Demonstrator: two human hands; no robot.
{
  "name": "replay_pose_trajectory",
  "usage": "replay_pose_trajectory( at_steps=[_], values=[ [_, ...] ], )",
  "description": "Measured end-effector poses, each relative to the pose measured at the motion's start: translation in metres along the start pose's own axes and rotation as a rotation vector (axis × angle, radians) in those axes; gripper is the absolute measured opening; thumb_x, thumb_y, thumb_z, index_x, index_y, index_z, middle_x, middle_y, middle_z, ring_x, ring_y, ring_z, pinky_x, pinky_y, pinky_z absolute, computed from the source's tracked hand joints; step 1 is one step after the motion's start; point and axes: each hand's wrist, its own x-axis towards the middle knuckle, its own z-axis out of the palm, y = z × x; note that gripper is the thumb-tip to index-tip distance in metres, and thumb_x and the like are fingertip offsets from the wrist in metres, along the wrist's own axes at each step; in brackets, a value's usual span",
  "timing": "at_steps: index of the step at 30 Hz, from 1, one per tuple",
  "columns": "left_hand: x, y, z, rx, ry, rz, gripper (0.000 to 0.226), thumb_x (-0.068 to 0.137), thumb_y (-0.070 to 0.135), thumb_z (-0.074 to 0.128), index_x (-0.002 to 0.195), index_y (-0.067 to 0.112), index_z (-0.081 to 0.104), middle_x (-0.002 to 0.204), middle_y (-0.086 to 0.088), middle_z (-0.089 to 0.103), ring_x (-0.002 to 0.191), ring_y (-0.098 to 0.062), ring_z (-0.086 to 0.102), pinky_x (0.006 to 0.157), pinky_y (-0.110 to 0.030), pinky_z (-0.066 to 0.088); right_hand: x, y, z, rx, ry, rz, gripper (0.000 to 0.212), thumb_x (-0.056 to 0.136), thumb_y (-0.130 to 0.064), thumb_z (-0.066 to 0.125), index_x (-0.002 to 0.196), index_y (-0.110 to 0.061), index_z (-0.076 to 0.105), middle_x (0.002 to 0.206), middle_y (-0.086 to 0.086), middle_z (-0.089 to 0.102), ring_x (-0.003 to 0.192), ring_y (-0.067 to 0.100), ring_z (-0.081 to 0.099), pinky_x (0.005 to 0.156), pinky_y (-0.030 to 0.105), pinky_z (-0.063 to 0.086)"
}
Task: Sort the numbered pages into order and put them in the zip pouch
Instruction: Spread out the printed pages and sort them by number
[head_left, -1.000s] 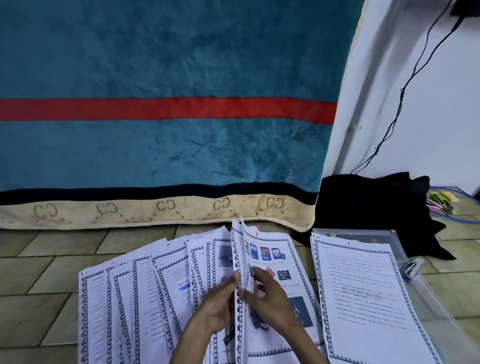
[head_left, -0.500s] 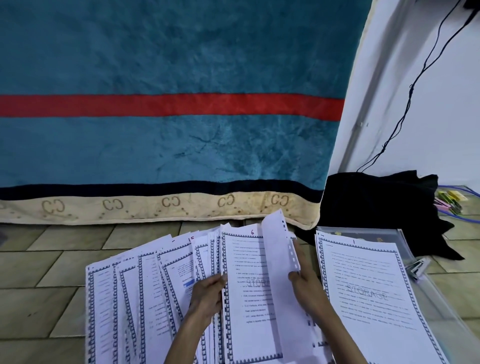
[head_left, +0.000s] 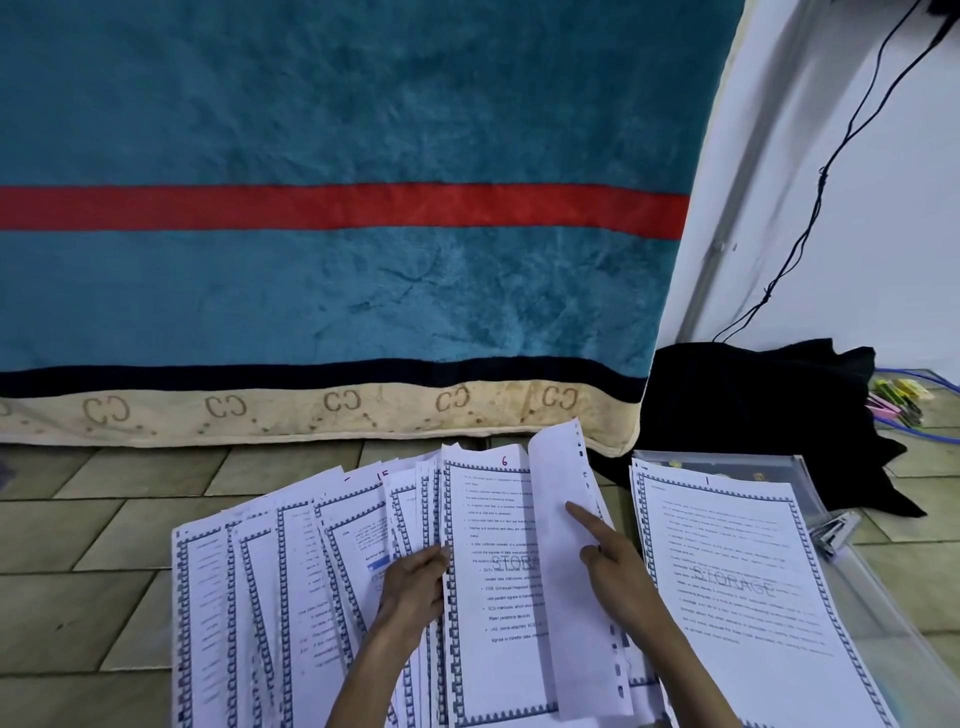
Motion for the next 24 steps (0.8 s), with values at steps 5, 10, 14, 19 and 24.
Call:
replay_pose_trajectory(
  at_steps=[5, 10, 14, 19, 24],
  values=[
    [-0.001, 0.001, 0.001, 0.025, -0.006, -0.012, 0.023, 0.094, 0.007, 0.050, 0.115, 0.005, 0.060, 0.123, -0.015, 0.061, 0.112, -0.030, 0.059, 0.104, -0.046, 0.041, 0.002, 0.004, 0.002, -0.008, -0.040, 0.033, 0.053, 0.092, 0.005, 0.032, 0.132, -0.024, 0.050, 0.148, -0.002, 0.037, 0.131, 0.010, 0.036, 0.087, 0.008, 0.037],
    [-0.007, 0.005, 0.000, 0.041, -0.023, -0.008, 0.014, 0.095, 0.006, 0.047, 0.097, 0.010, 0.060, 0.086, -0.003, 0.070, 0.077, -0.017, 0.065, 0.061, -0.027, 0.050, 0.002, 0.002, 0.008, -0.090, -0.053, 0.027, 0.053, 0.092, 0.005, 0.030, 0.138, -0.018, 0.043, 0.150, 0.000, 0.034, 0.137, 0.012, 0.030, 0.093, 0.001, 0.027],
    [-0.013, 0.008, 0.000, 0.081, -0.036, 0.013, 0.014, 0.096, 0.013, 0.047, 0.094, 0.013, 0.061, 0.073, 0.005, 0.071, 0.067, -0.011, 0.068, 0.051, -0.019, 0.052, 0.002, 0.001, 0.006, -0.089, -0.050, 0.034, 0.049, 0.094, 0.003, 0.033, 0.137, -0.018, 0.045, 0.150, 0.001, 0.035, 0.132, 0.012, 0.036, 0.089, 0.003, 0.030],
    [-0.018, 0.013, 0.021, 0.164, -0.265, 0.002, 0.056, 0.093, 0.057, 0.020, 0.102, 0.025, 0.066, 0.107, 0.001, 0.067, 0.107, -0.022, 0.059, 0.089, -0.035, 0.047, -0.003, -0.010, 0.023, 0.011, -0.166, 0.059, 0.046, 0.093, -0.038, 0.052, 0.135, -0.021, 0.048, 0.129, -0.017, 0.044, 0.127, 0.005, 0.041, 0.104, 0.019, 0.027],
    [-0.027, 0.015, 0.030, 0.100, -0.196, 0.136, 0.049, 0.097, 0.048, 0.024, 0.101, 0.023, 0.066, 0.108, -0.001, 0.070, 0.101, -0.020, 0.064, 0.078, -0.031, 0.048, -0.003, -0.009, 0.022, -0.059, -0.078, 0.011, 0.051, 0.095, -0.011, 0.050, 0.143, -0.013, 0.033, 0.147, -0.001, 0.038, 0.136, 0.015, 0.036, 0.103, 0.015, 0.024]
  ],
)
